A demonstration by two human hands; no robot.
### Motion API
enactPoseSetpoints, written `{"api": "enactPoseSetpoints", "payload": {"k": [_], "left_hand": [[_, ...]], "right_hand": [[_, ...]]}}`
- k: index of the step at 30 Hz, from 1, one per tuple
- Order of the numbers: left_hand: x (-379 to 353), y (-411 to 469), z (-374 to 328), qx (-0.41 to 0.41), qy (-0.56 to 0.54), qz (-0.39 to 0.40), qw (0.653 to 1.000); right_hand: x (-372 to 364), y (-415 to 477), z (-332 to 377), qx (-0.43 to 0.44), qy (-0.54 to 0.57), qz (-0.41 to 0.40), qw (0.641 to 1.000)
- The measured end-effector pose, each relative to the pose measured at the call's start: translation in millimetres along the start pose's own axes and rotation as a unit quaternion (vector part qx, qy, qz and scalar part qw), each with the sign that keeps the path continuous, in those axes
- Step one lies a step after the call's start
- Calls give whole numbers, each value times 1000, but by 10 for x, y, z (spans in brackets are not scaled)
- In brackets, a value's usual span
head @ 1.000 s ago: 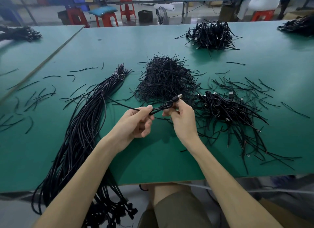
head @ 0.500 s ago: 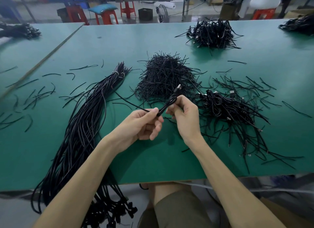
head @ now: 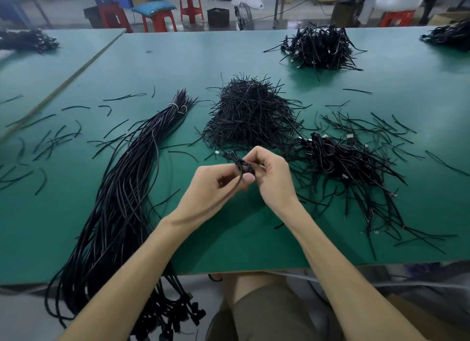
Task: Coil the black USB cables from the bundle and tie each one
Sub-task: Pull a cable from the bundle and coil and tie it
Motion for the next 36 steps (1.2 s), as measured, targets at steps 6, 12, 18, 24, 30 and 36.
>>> {"api": "enactPoseSetpoints", "payload": {"k": [6, 12, 18, 24, 30, 36], "left_hand": [[150, -3, -64, -86, 111, -182, 973], [129, -29, 28, 19, 150, -156, 976], [134, 41, 101, 60, -21, -121, 991], [170, 78, 190, 115, -144, -61, 981], [126, 52, 109, 91, -101, -79, 988], [119, 48, 44, 62, -209, -23, 976]], "right_hand": [[-63, 13, -12, -13, 17, 35, 999], [-118, -18, 0, -12, -36, 66, 997], [-108, -43, 56, 21, -86, 57, 994], [-61, -41, 77, 29, -68, 23, 997], [64, -15, 32, -31, 70, -51, 996], [122, 3, -28, -41, 127, -78, 988]]}}
Point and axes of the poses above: each hand's wrist, its own y-axis towards the middle knuckle, its own x-axis out of the back of the hand, z = x × y, the point moved 4 cm from there along y, towards the middle knuckle, and after that the axes turned 2 degrees about -y, right-handed, at the moved point
